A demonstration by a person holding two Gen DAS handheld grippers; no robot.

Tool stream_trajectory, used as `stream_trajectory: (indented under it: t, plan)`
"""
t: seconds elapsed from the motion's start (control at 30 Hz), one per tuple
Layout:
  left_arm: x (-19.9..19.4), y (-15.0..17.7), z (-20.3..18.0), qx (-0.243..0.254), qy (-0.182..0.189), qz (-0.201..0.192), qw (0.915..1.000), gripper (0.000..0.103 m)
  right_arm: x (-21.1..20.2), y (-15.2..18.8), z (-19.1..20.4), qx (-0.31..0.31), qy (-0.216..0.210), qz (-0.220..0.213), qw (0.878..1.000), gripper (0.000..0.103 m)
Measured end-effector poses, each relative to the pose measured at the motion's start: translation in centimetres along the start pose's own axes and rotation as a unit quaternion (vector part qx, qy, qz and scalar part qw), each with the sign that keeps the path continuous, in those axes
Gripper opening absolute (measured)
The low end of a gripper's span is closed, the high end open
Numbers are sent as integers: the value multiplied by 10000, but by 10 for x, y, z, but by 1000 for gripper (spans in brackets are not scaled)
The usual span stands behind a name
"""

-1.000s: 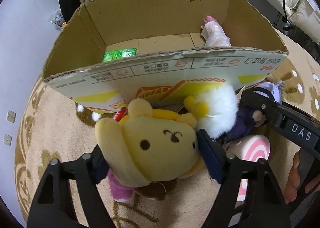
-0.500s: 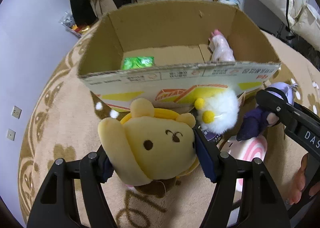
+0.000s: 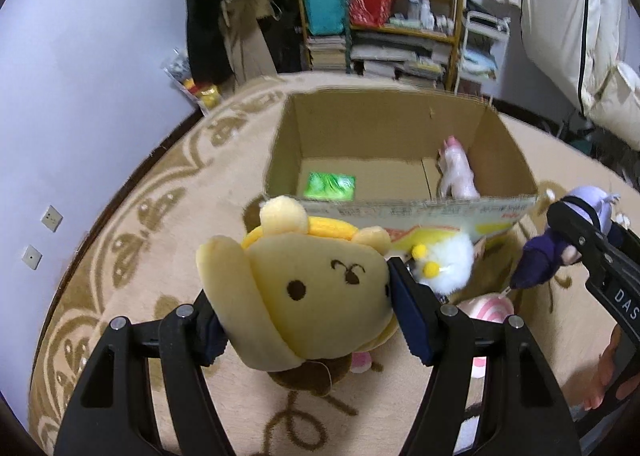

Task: Organize soft objects
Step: 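Lift both plush toys over the box and open both grippers inside it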

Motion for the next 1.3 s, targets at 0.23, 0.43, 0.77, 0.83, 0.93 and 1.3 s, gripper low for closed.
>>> stream_trajectory:
  t: [0.23,0.43,0.77,0.83,0.93,1.3]
  plan:
    - [-27,-16,14,-60,-63,-473,9988,69,-22,-18,17,-270,22,-423,9987,68]
    - [-37,-30,22,-158,-20,-744,9971,69,-29,-35,27,-416,-7,-679,9968,68]
    - [-35,-53,23,-135,-63,-1071,9941,69,-22,-55,36,-600,108,-914,9939,68]
    - [-32,-58,22,-109,-81,-1111,9937,69,-20,-59,38,-648,139,-958,9932,68]
    - [-28,-64,21,-92,-95,-1144,9933,69,-14,-64,41,-717,167,-1006,9922,68]
    - [1,-77,12,-15,-143,-1089,9940,69,1,-78,37,-732,175,-1061,9915,68]
Point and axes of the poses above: each gripper's, at about its wrist camera, not at the fingertips, and x roughly the way its jaws point, z to its left, y to its underside, the point moved 7 cm from there along x, roughly the way its jaws point, and after that the axes turned 8 degrees about z, right-handed, at the moved point
